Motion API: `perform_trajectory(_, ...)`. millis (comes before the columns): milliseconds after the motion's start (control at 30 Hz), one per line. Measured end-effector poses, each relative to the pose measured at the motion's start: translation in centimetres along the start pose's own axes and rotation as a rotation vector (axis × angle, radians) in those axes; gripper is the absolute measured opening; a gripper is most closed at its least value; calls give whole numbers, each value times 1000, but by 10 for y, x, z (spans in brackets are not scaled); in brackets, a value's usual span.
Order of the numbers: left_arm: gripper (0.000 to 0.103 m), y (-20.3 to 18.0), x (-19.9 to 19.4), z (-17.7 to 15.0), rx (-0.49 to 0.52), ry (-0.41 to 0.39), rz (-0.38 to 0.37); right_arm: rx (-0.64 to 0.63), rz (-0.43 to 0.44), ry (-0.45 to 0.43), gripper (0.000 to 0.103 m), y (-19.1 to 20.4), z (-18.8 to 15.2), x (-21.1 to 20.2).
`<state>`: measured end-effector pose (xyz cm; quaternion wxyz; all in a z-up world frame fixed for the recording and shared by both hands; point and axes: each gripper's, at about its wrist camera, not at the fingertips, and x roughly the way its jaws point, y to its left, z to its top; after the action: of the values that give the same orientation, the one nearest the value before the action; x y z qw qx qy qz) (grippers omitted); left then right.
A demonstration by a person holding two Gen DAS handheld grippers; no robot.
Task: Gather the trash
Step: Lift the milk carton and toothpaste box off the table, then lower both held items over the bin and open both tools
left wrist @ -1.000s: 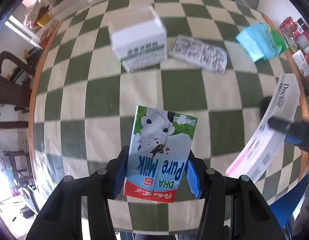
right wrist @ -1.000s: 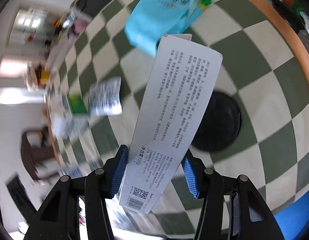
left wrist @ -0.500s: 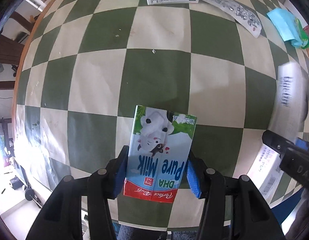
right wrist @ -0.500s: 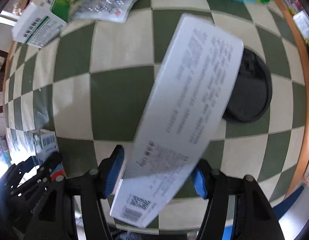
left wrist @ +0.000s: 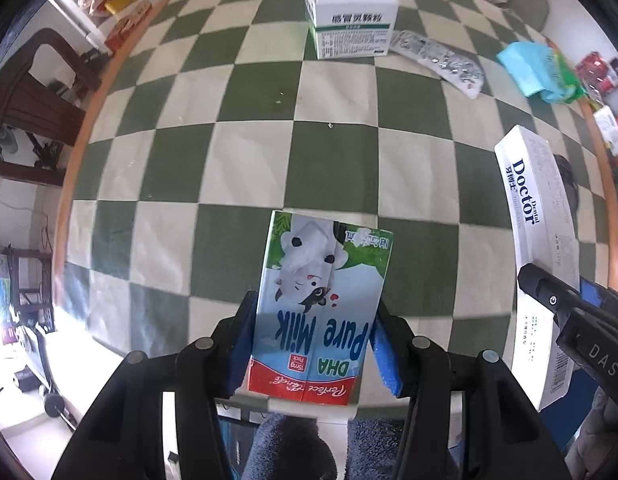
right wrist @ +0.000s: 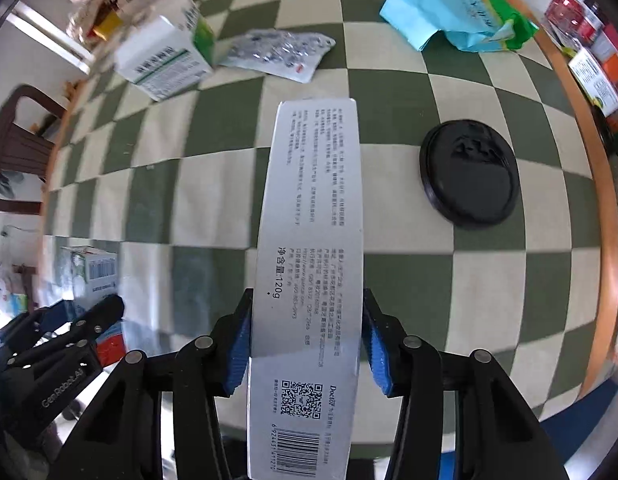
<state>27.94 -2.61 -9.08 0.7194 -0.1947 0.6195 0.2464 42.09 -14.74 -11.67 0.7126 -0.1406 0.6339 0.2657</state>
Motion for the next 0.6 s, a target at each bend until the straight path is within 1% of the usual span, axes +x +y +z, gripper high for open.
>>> perform_trajectory(67, 49, 6, -16, -16, 31, -30, -5, 18, 22, -22, 51, -1, -14, -10)
perform_trajectory(100, 49, 5, -20, -20, 41, -38, -7, 32, 46, -41, 51, 3, -28, -16)
perform_trajectory(133, 49, 9, -28, -30, 57, -56, -12, 43, 59, -55, 51, 1, -46, -20)
perform_trajectory(200, 49, 12, -43, -50, 82, -85, -23, 70, 86, -86, 51, 5, -69, -32)
perform_trajectory(233, 49, 14, -37, -59, 87, -92, -29, 86, 99, -100, 51, 7, -84, -36)
perform_trajectory(267, 49, 21, -42, -71, 92, -103, -40, 100, 106, -109, 51, 14, -91, -35)
perform_trajectory(333, 49, 32, -47, -93, 97, -115, -64, 126, 129, -126, 51, 14, -125, -43)
perform_trajectory(367, 49, 37, -47, -103, 102, -114, -76, 132, 136, -131, 51, 24, -138, -39)
perform_trajectory(400, 49, 42, -46, -118, 105, -110, -87, 139, 141, -135, 50, 29, -158, -42)
perform_trajectory(433, 49, 45, -46, -129, 112, -105, -91, 143, 148, -134, 50, 37, -168, -37)
perform_trajectory(467, 49, 50, -43, -147, 119, -94, -92, 148, 164, -125, 50, 41, -187, -37)
perform_trajectory(533, 49, 57, -36, -166, 115, -64, -102, 147, 192, -93, 50, 49, -223, -35)
perform_trajectory(600, 49, 65, -23, -189, 108, -13, -122, 134, 211, -48, 51, 55, -254, -31)
